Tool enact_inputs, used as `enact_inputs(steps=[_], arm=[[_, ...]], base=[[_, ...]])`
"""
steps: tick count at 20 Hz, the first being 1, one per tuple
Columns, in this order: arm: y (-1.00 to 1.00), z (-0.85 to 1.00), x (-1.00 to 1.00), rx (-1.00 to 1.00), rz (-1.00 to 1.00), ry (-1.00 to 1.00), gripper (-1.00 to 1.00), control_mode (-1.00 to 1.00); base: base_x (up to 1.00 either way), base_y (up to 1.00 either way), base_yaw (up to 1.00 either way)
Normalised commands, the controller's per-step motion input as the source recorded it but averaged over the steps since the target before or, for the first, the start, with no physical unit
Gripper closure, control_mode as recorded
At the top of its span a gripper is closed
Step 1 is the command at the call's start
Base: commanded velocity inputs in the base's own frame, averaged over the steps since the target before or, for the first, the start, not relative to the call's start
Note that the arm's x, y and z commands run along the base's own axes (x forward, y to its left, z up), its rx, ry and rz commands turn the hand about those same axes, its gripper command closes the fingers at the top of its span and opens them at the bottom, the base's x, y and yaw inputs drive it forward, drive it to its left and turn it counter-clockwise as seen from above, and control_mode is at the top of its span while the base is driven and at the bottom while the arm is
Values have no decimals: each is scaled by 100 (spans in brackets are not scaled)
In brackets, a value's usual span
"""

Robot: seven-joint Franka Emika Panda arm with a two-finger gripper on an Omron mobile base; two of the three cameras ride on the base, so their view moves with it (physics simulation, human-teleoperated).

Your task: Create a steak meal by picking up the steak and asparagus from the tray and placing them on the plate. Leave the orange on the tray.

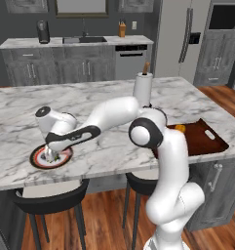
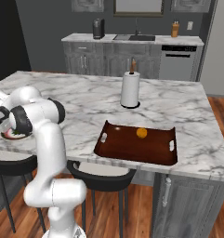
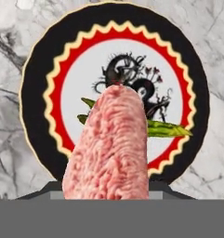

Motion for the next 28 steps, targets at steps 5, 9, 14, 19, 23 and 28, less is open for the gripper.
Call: enact_inputs(steps=[5,9,14,19,23,28], arm=[[26,-22,34,0,0,0,100,-100],[18,-28,40,0,0,0,100,-100],[5,-36,24,0,0,0,100,-100],[-29,-13,-13,0,0,0,-100,-100],[-49,0,-39,0,-3,0,-100,-100],[-43,4,-37,0,-3,-7,-100,-100]], base=[[0,0,0],[0,0,0],[0,0,0],[0,0,0],[0,0,0],[0,0,0]])
